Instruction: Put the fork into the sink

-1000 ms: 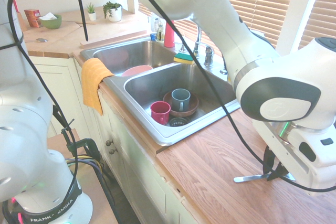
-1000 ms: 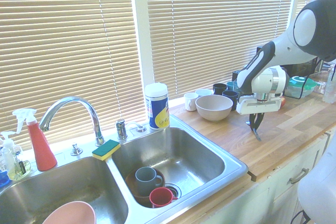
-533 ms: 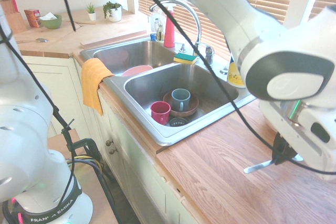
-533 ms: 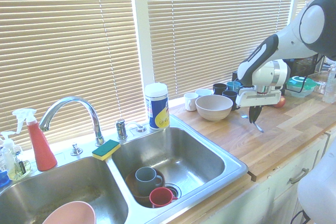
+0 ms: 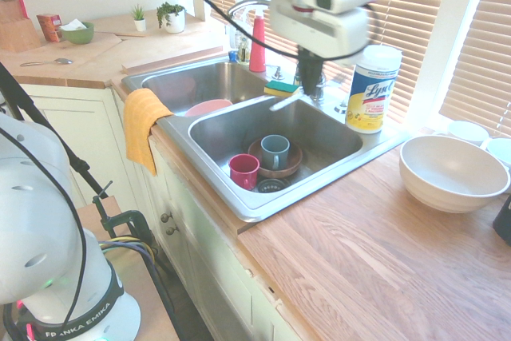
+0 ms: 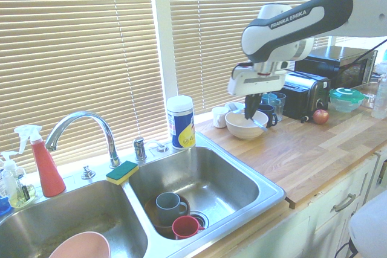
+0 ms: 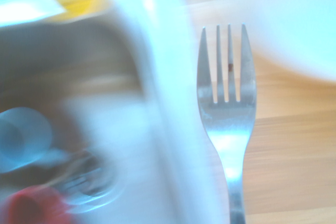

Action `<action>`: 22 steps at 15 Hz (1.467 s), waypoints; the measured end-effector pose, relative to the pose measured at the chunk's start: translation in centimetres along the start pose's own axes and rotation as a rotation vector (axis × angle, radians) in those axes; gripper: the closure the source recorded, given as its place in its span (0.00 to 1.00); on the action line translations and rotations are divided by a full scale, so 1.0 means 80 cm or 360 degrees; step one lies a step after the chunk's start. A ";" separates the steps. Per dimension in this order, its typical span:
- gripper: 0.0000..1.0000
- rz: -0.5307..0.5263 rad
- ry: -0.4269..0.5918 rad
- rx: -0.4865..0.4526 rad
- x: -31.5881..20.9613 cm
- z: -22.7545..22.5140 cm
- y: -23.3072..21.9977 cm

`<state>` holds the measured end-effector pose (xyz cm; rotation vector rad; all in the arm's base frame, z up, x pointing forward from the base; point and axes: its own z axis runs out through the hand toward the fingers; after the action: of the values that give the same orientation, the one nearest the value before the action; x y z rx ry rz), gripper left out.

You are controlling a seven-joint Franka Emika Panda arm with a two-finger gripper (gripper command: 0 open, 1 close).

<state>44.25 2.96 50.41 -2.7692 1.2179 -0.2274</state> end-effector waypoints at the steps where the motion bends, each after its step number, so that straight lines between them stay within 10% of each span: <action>1: 1.00 -0.0019 0.0006 0.0002 -0.027 0.017 -0.031; 15: 1.00 -0.0115 -0.0125 -0.0143 -0.041 0.343 -0.072; 16: 0.00 -0.0114 -0.0135 -0.0162 -0.041 0.353 -0.071; 22: 0.00 -0.0126 -0.0164 -0.0222 -0.045 0.391 -0.072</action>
<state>51.63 10.66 20.23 -2.9099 1.1425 -0.0056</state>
